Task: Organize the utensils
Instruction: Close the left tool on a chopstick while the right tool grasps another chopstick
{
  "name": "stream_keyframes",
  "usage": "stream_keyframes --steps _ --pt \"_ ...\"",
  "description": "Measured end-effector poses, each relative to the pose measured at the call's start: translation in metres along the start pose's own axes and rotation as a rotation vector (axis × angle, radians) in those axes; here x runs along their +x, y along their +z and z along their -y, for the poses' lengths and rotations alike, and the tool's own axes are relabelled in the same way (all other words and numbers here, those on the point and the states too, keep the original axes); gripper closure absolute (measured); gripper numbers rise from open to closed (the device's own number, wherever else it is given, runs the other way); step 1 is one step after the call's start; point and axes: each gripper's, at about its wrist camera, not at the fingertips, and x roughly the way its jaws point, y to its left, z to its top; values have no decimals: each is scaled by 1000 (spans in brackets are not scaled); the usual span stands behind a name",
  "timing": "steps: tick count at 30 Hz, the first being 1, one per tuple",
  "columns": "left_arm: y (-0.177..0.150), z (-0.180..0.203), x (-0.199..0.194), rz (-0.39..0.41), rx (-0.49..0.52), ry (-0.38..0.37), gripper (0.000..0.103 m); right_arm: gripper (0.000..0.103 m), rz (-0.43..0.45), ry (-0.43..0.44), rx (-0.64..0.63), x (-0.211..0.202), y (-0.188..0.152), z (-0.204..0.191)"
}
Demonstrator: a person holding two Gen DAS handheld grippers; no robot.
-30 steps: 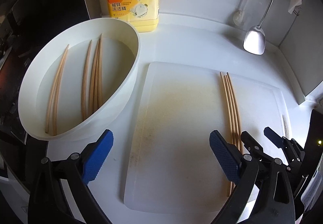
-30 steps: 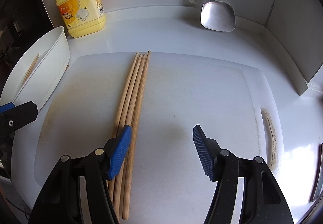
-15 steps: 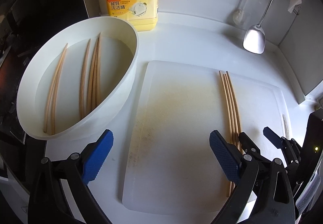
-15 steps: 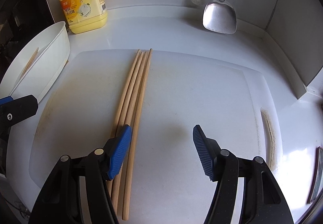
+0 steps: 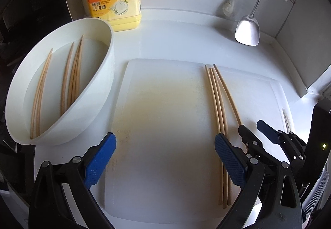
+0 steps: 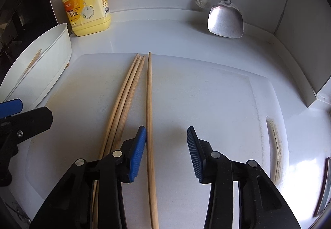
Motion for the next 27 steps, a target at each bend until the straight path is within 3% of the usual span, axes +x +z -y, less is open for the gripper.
stream_keyframes --steps 14,27 --pt "-1 29 37 -47 20 14 9 64 -5 16 47 -4 -5 33" --pt "-5 31 48 -42 30 50 5 64 1 26 57 -6 -7 36"
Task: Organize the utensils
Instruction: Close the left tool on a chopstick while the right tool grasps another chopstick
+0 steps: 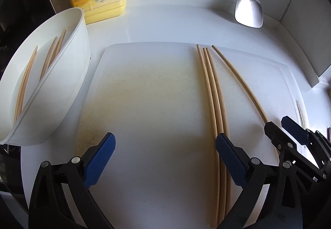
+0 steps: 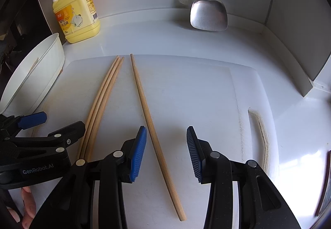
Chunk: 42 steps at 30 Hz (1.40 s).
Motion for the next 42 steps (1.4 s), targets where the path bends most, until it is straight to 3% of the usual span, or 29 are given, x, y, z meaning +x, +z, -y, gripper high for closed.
stream_keyframes --steps 21,24,27,29,33,35,36,42 --pt "6 -5 12 34 -19 21 6 64 -5 -5 -53 7 8 -15" --pt "4 -4 11 43 -10 7 10 64 -4 -1 -73 9 9 -16" --pt "1 3 5 61 14 -3 24 69 -6 -6 -106 9 9 -20" --pt "0 9 1 69 30 -12 42 78 -10 2 -132 9 11 -25" --pt "0 21 -2 70 56 -31 66 94 -15 10 -163 10 10 -33" --pt "1 22 -2 70 60 -41 87 96 -19 22 -151 10 10 -32" --pt "1 22 -3 66 68 -45 92 97 -21 29 -139 10 11 -31" --pt "1 15 -7 35 63 -80 96 97 -24 101 -29 2 7 -18"
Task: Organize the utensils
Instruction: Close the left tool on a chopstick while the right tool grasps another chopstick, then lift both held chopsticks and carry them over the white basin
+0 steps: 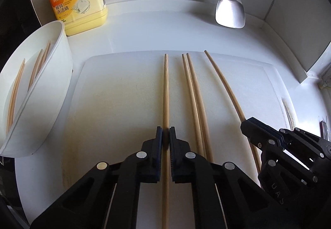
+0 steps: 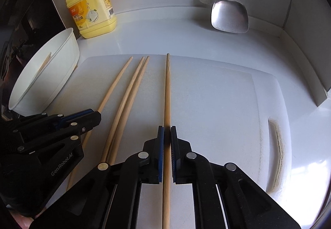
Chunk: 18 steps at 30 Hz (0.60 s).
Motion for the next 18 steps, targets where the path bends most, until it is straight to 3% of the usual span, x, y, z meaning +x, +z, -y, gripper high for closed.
stream_keyframes --steps 9,18 --pt "4 -23 -51 62 -15 -49 96 97 51 50 65 -35 5 -7" --pt "21 -105 -118 201 -101 -11 96 97 132 122 0 -67 43 -75"
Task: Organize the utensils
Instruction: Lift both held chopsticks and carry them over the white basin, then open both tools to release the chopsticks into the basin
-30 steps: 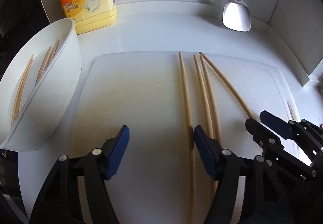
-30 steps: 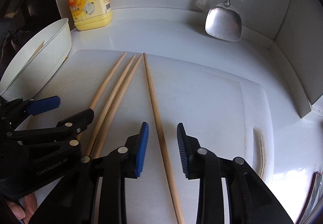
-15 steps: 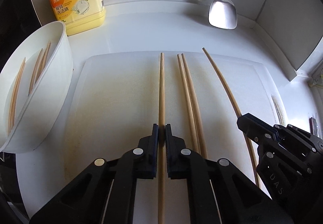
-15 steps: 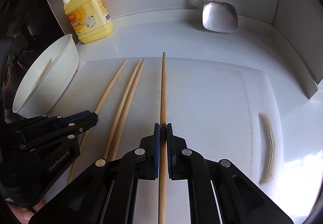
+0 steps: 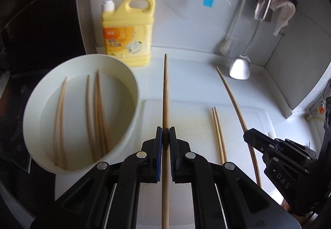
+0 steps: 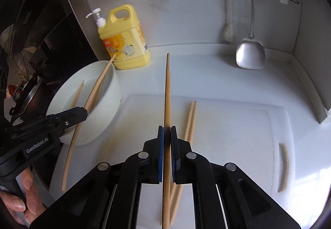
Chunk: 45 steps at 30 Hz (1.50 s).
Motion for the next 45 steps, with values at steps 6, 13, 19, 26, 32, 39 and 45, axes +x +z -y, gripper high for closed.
stream_keyframes --steps 6,13,19,26,32,39,45 --pt "21 -67 -25 64 -51 70 96 97 35 88 -72 14 40 -64" --pt "39 -152 -13 31 -138 137 96 97 5 171 -141 62 70 -141" --pt "47 -190 24 -36 -159 133 96 97 -75 203 -143 116 81 -180" --pt "48 -206 67 -124 -161 109 96 97 -159 150 -117 159 81 -186" --pt "49 -208 88 -176 -159 89 95 97 -188 118 -108 171 80 -185" --pt "49 -218 82 -177 -205 145 37 73 -167 80 -84 164 81 -175" --pt "46 -220 57 -119 -232 200 18 64 -128 71 -49 144 76 -157"
